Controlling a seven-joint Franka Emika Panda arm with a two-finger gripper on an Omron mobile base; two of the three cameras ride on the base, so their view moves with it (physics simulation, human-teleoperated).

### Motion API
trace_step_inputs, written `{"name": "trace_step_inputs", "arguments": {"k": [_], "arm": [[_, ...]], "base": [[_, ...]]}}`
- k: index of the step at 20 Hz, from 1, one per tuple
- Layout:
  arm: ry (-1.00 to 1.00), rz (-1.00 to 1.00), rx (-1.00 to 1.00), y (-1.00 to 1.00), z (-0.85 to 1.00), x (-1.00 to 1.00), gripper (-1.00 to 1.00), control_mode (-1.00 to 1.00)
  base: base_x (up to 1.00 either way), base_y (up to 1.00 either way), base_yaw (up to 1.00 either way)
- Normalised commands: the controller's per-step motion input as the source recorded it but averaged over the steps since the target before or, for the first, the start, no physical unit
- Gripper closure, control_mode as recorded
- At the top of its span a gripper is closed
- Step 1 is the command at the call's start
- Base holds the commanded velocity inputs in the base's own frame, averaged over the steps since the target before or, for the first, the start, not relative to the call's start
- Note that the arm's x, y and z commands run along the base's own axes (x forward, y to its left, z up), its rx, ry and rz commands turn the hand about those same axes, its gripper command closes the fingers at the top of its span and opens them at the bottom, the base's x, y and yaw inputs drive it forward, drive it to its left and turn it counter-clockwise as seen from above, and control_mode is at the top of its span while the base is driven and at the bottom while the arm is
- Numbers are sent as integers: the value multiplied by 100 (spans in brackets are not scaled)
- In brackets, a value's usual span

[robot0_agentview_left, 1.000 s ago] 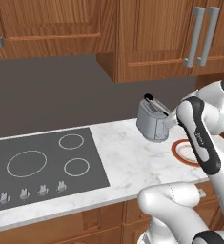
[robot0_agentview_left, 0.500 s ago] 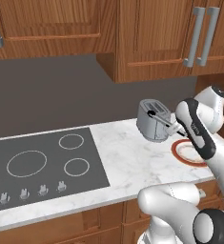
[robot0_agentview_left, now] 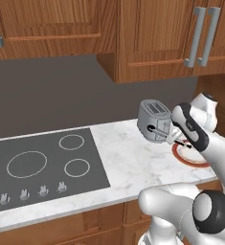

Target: Pick up the tongs from the counter and place them near the plate next to the oven.

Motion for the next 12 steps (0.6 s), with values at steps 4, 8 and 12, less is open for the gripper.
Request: {"name": "trace_step_inputs", "arguments": {"k": [4,8,12], "arm": [[6,-2,-1,-6,-51,0,100,-100],[0,-7,-1,-7,-49,-1,100,-100],[0,-7,0,-6,-44,0,100,-100]], "base": [[0,0,0],[0,0,0],[0,0,0]]}}
